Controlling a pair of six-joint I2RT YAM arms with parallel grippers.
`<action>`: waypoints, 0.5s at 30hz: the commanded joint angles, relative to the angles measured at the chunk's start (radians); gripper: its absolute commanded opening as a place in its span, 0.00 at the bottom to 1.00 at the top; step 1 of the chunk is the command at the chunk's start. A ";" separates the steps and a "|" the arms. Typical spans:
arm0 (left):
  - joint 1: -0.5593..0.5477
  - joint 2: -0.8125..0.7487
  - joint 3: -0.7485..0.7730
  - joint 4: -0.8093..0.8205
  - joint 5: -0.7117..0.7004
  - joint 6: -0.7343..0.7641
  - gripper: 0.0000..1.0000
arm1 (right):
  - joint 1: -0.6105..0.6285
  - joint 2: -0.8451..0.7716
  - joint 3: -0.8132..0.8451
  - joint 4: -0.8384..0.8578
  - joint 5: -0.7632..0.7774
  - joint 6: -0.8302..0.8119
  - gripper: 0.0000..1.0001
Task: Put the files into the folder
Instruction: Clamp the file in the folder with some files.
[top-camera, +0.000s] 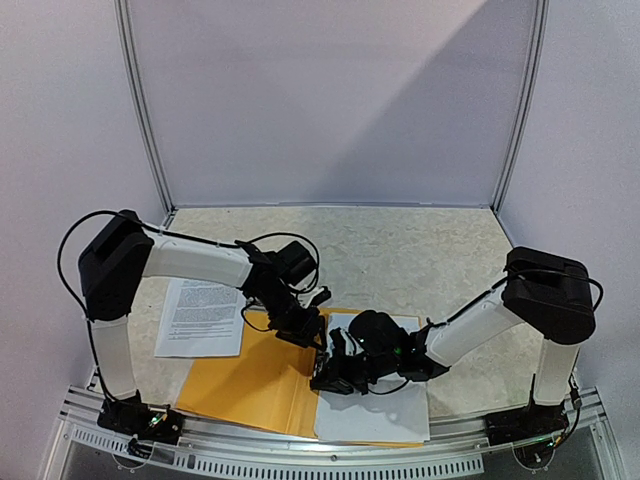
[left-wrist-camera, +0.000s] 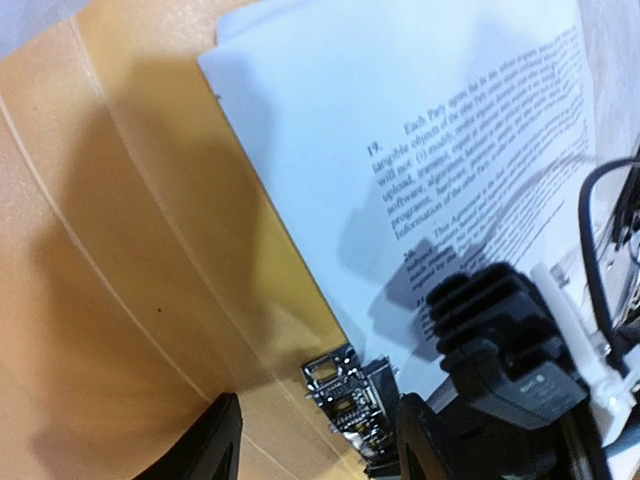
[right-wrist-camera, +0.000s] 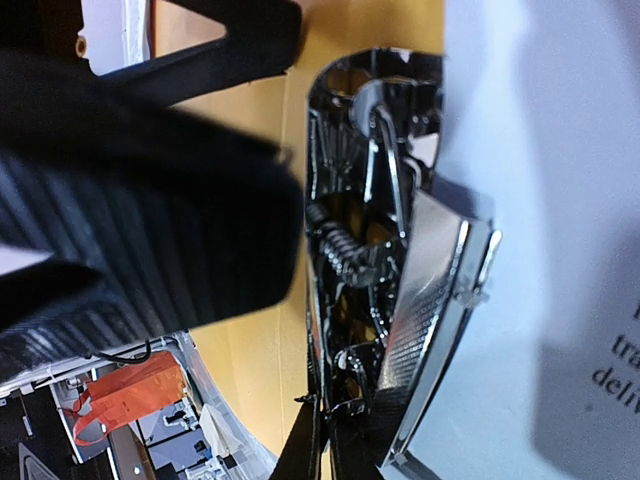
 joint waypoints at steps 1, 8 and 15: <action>0.005 0.002 -0.035 0.068 -0.067 -0.127 0.56 | -0.021 0.148 -0.080 -0.380 0.199 -0.032 0.04; 0.037 -0.004 -0.053 0.077 -0.065 -0.177 0.59 | -0.022 0.160 -0.067 -0.383 0.201 -0.041 0.04; 0.038 -0.003 -0.087 0.105 -0.039 -0.213 0.63 | -0.022 0.168 -0.081 -0.358 0.200 -0.028 0.04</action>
